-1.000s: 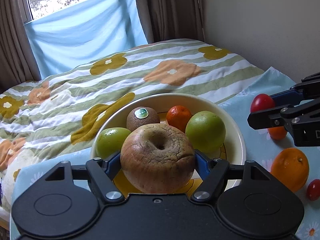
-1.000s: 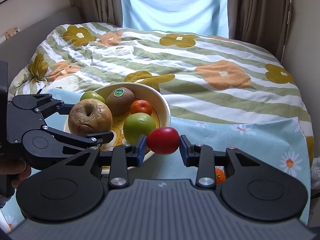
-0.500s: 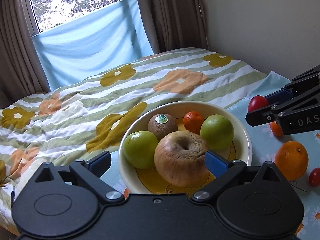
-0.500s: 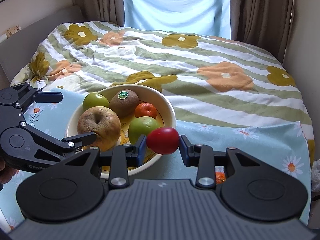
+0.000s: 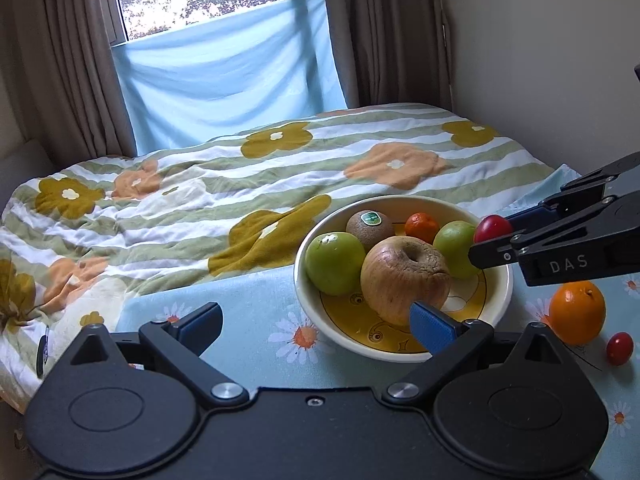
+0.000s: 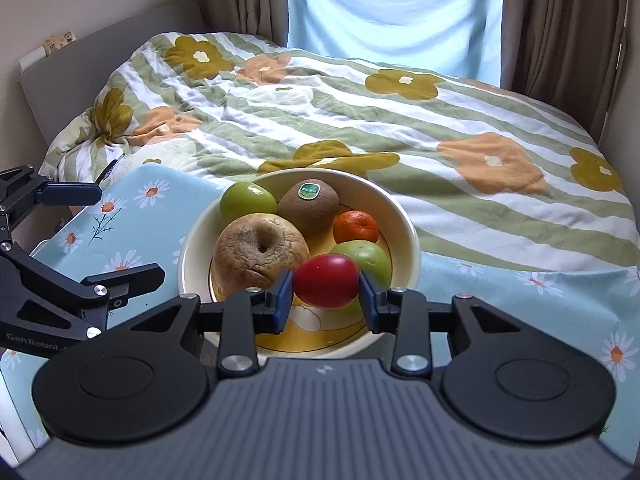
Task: Organize fruits
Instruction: 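Open the left gripper dropping the brown apple while the right gripper releases the tomato into the bowl, then withdraw both grippers from the bowl toward the remaining fruit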
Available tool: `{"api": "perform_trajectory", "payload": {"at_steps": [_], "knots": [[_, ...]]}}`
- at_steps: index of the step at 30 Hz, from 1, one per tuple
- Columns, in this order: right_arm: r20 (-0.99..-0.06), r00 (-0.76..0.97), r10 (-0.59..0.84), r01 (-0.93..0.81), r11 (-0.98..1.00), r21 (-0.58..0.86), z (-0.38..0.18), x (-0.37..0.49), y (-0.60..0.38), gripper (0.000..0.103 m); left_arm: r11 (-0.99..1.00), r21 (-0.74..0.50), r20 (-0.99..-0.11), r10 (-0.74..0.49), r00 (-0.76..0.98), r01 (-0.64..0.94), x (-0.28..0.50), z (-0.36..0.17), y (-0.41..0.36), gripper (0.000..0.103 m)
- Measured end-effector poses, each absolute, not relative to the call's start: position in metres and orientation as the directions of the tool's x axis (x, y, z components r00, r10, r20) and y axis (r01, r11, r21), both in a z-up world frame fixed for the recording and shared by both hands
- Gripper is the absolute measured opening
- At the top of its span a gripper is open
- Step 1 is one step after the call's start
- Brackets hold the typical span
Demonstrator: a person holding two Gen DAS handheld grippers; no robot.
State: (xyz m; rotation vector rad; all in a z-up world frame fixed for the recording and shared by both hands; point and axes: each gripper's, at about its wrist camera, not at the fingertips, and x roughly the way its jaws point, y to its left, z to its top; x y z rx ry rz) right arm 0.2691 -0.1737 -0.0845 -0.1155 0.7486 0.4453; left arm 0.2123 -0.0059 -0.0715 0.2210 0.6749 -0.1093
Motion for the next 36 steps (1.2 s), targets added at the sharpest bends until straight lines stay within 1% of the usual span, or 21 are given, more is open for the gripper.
{"api": "perform_trajectory", "payload": {"at_steps": [6,8,9,10,11,12,14,19,26,32,36], "knots": [[-0.702,0.612,0.363,-0.457,0.887,0.061,-0.097,0.267,-0.166,0.051,0.975,0.161,-0.632,-0.017,0.775,0.153,0.201,-0.071,-0.002,0.102],[-0.702,0.610,0.368,-0.462,0.885,0.062,-0.099,0.265,-0.165,0.053,0.976,0.161,-0.632,-0.015,0.775,0.150,0.198,-0.071,-0.001,0.102],[-0.698,0.614,0.370,-0.465,0.883,0.059,-0.099,0.264,-0.165,0.065,0.977,0.157,-0.632,-0.014,0.775,0.146,0.196,-0.071,0.001,0.102],[-0.691,0.623,0.365,-0.461,0.886,0.053,-0.098,0.262,-0.165,0.084,0.978,0.151,-0.631,-0.015,0.775,0.142,0.196,-0.070,0.001,0.102],[-0.683,0.639,0.355,-0.450,0.892,0.042,-0.097,0.260,-0.165,0.095,0.980,0.142,-0.632,-0.019,0.775,0.140,0.195,-0.069,0.002,0.102],[-0.669,0.659,0.344,-0.438,0.898,0.030,-0.095,0.258,-0.166,0.103,0.981,0.133,-0.632,-0.023,0.775,0.138,0.194,-0.068,0.003,0.102],[-0.645,0.686,0.337,-0.427,0.904,0.019,-0.091,0.253,-0.170,0.103,0.983,0.124,-0.629,-0.026,0.777,0.133,0.191,-0.066,0.004,0.102],[-0.642,0.692,0.329,-0.401,0.915,0.037,-0.080,0.246,-0.180,0.103,0.984,0.121,-0.621,-0.029,0.783,0.132,0.183,-0.058,0.003,0.102],[-0.623,0.721,0.304,-0.382,0.924,0.008,-0.055,0.228,-0.185,0.103,0.986,0.104,-0.610,-0.042,0.791,0.133,0.167,-0.040,0.002,0.102],[-0.589,0.754,0.292,-0.341,0.939,0.028,-0.025,0.195,-0.203,0.103,0.989,0.072,-0.599,-0.058,0.798,0.126,0.149,-0.020,0.002,0.102],[-0.577,0.775,0.258,-0.302,0.953,0.020,-0.013,0.166,-0.217,0.103,0.990,0.051,-0.582,-0.075,0.810,0.129,0.136,-0.009,0.000,0.102]]}}
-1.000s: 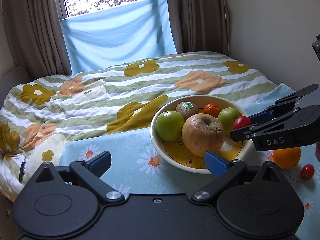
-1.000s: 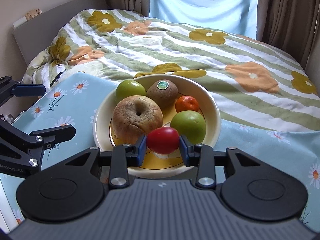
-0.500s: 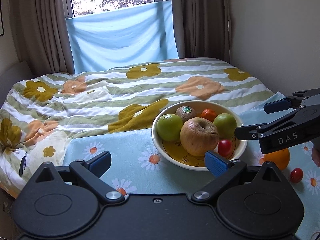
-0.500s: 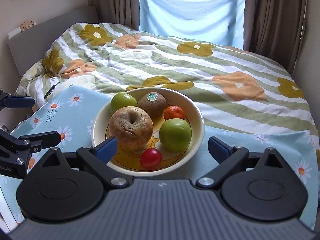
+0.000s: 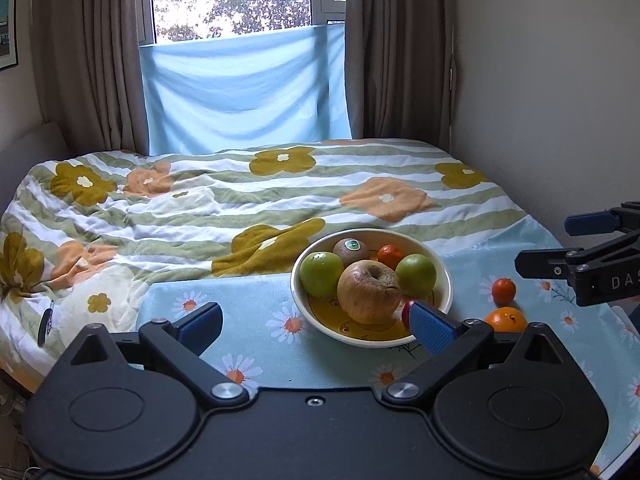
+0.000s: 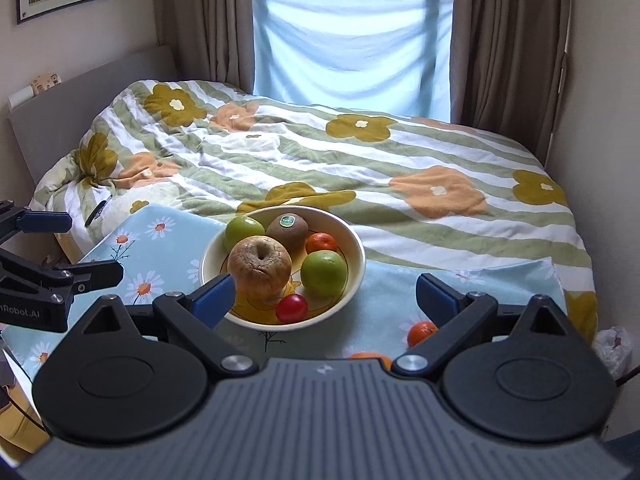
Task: Organize fruits
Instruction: 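Withdraw both grippers from the bowl toward the remaining fruit, then close the left gripper on an orange while the right gripper closes on another red tomato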
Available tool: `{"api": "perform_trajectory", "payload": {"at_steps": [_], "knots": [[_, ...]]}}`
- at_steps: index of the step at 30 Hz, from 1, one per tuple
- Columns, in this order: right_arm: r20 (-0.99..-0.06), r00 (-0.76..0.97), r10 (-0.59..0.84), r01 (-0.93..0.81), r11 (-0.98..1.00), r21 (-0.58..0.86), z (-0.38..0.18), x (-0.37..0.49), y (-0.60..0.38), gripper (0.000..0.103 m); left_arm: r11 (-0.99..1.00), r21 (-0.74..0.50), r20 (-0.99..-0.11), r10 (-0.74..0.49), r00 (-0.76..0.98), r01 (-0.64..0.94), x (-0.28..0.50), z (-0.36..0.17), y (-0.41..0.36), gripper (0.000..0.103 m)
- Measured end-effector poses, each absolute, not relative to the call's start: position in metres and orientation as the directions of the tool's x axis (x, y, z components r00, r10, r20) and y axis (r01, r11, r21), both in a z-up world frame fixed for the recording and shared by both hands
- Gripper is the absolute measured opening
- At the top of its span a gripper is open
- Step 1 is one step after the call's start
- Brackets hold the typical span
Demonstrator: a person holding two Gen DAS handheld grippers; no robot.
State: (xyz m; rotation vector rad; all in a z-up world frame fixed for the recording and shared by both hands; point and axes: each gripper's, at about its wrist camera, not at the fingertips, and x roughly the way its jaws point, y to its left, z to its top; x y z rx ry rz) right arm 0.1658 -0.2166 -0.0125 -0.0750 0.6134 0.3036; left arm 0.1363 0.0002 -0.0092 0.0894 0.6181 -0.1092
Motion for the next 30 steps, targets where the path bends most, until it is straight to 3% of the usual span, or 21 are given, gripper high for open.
{"api": "perform_trajectory", "payload": {"at_steps": [10,26,30], "knots": [[-0.601,0.770,0.212,-0.255,0.967,0.014,-0.023,0.119,-0.254,0.103,0.989,0.044,-0.578,-0.090,0.811,0.141,0.104,-0.009,-0.024,0.101],[-0.681,0.677,0.278,-0.340,0.939,0.046,-0.112,0.120,-0.303,0.103,0.996,0.042,-0.663,-0.027,0.748,0.073,0.105,-0.093,-0.079,0.100],[-0.691,0.667,0.280,-0.332,0.941,0.061,-0.129,0.127,-0.300,0.098,0.997,0.049,-0.667,-0.012,0.745,0.061,0.114,-0.108,-0.083,0.099]]}}
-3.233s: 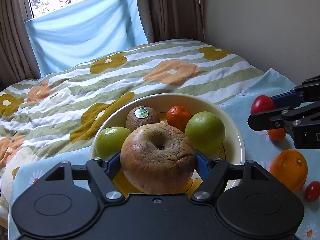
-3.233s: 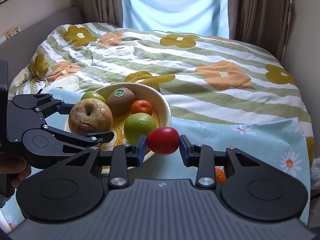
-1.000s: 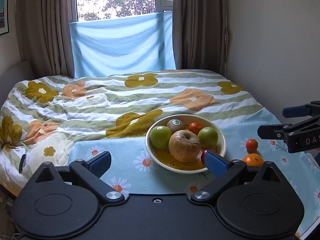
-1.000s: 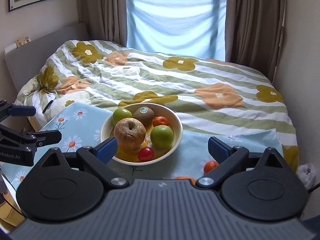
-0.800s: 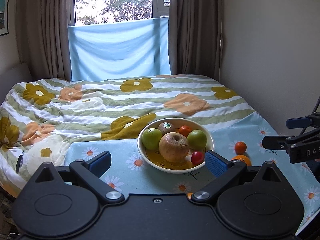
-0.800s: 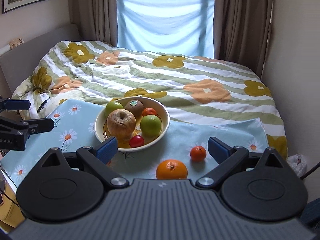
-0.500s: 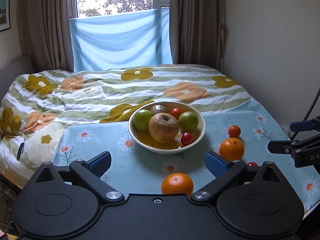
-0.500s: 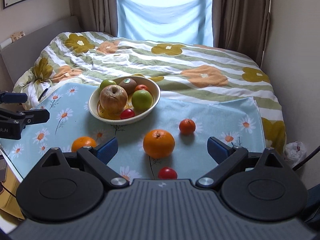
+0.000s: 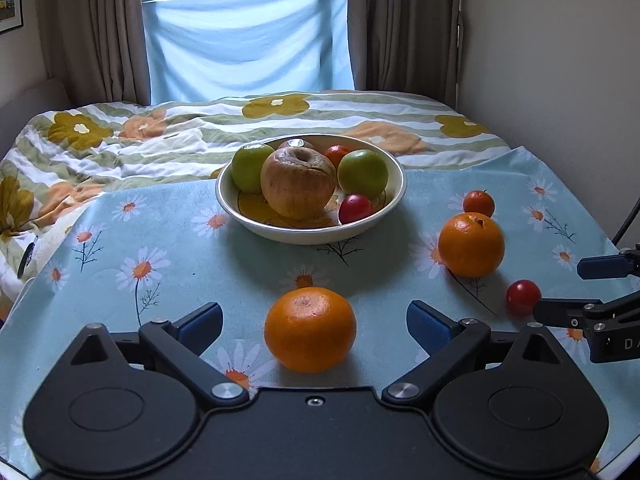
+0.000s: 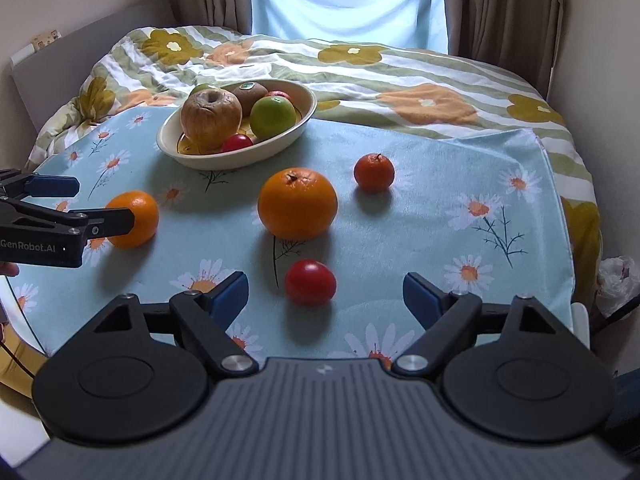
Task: Organize fruits
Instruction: 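Close the left gripper on an orange while the right gripper closes on another red tomato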
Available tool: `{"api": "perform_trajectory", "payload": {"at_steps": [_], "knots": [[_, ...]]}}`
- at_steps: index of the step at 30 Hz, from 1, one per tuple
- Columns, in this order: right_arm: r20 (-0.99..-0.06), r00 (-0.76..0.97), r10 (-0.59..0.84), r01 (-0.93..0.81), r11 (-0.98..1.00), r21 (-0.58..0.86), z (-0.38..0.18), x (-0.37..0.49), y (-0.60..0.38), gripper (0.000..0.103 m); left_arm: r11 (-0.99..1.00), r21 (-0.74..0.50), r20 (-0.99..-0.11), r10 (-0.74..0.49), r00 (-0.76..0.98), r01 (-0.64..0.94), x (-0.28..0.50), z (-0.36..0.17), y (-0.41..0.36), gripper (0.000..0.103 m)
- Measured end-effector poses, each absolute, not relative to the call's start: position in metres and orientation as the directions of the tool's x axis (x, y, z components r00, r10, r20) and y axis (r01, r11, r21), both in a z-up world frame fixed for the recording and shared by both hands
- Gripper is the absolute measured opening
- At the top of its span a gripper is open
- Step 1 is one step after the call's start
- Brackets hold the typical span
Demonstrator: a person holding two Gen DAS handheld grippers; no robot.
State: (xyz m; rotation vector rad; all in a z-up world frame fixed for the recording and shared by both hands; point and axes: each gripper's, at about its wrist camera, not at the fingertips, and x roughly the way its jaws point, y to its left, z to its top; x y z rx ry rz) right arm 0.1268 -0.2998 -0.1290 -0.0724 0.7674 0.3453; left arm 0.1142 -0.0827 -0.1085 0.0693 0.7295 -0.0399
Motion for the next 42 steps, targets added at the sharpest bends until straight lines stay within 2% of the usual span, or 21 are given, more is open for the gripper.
{"api": "perform_trajectory", "payload": {"at_steps": [7,13,16,17,30,36,42], "knots": [[-0.712,0.644,0.280,-0.309,0.946,0.093,-0.146,0.138,-0.293,0.084,0.996,0.059,-0.684,-0.006,0.729,0.064,0.128,-0.127,-0.084,0.094],[-0.716,0.640,0.278,-0.304,0.948,0.096,-0.149,0.143,-0.289,0.078,0.997,0.050,-0.707,-0.005,0.707,0.056,0.132,-0.134,-0.083,0.087],[-0.717,0.640,0.277,-0.306,0.947,0.093,-0.149,0.143,-0.287,0.076,0.997,0.037,-0.721,-0.016,0.693,0.062,0.135,-0.138,-0.081,0.074],[-0.717,0.640,0.275,-0.306,0.948,0.091,-0.149,0.144,-0.287,0.075,0.997,0.038,-0.728,-0.014,0.686,0.062,0.137,-0.140,-0.081,0.064],[-0.722,0.635,0.275,-0.301,0.949,0.097,-0.151,0.148,-0.283,0.063,0.997,0.042,-0.730,-0.012,0.683,0.062,0.122,-0.139,-0.078,0.062],[-0.722,0.637,0.271,-0.308,0.948,0.083,-0.152,0.148,-0.282,0.048,0.997,0.047,-0.729,-0.004,0.685,0.056,0.120,-0.139,-0.079,0.062],[-0.703,0.651,0.287,-0.320,0.943,0.089,-0.143,0.143,-0.283,0.048,0.998,0.045,-0.705,0.005,0.709,0.037,0.110,-0.128,-0.078,0.062]]}}
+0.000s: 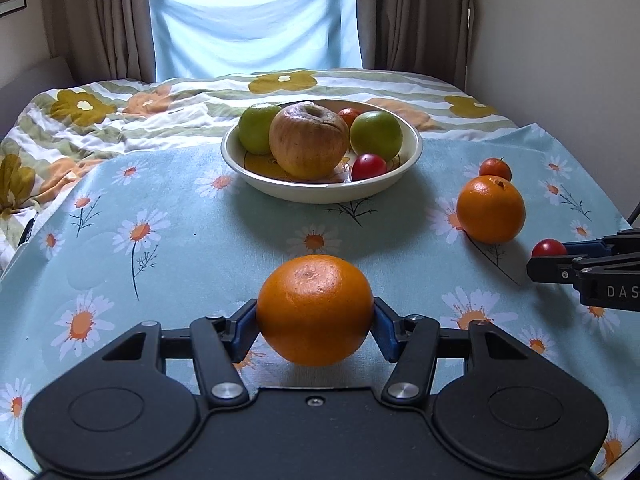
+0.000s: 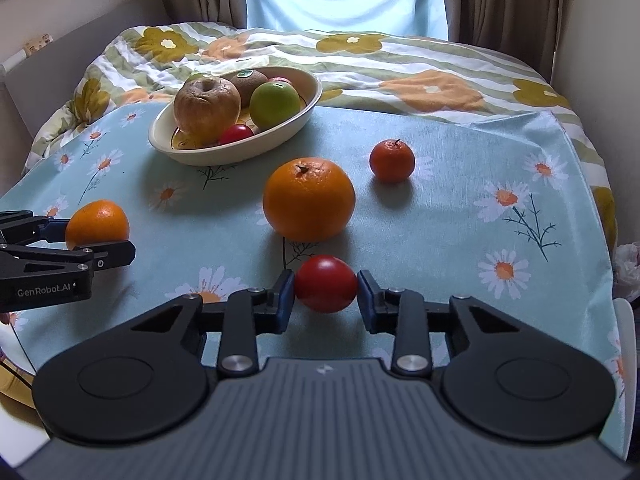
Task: Organize fruits
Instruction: 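Close the left gripper on an orange while the right gripper closes on another red tomato, then carry the orange with the left gripper while the right gripper carries the tomato to the bowl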
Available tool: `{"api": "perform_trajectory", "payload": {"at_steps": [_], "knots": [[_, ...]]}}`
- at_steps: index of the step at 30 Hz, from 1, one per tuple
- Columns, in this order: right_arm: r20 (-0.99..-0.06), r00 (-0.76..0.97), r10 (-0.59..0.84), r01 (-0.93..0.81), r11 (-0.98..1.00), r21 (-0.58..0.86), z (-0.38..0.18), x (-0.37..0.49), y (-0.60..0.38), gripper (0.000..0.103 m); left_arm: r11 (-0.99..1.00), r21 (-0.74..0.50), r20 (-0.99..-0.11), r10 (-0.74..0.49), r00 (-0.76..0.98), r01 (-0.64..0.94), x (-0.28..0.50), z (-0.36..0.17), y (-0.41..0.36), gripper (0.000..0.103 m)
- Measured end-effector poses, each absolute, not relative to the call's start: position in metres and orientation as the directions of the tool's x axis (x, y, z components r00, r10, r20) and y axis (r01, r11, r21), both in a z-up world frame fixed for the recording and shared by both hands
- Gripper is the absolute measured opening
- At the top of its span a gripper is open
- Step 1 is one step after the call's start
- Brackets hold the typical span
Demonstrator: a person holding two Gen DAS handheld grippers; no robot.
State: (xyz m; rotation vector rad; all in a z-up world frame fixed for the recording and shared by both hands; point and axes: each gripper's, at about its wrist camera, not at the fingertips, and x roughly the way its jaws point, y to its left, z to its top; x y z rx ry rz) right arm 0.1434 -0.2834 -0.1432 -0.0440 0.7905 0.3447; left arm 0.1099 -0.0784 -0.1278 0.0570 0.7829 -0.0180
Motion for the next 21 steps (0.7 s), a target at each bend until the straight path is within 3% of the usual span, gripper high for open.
{"api": "perform_trajectory", "payload": {"at_steps": [21], "knots": [[-0.648,0.674,0.356,-0.396,0.914,0.091,-0.069,0.129,-0.285,0.048,0.999,0.043,-0.649,0.032,0.760,-0.005,0.084,-0.050,-0.087,0.062]]}}
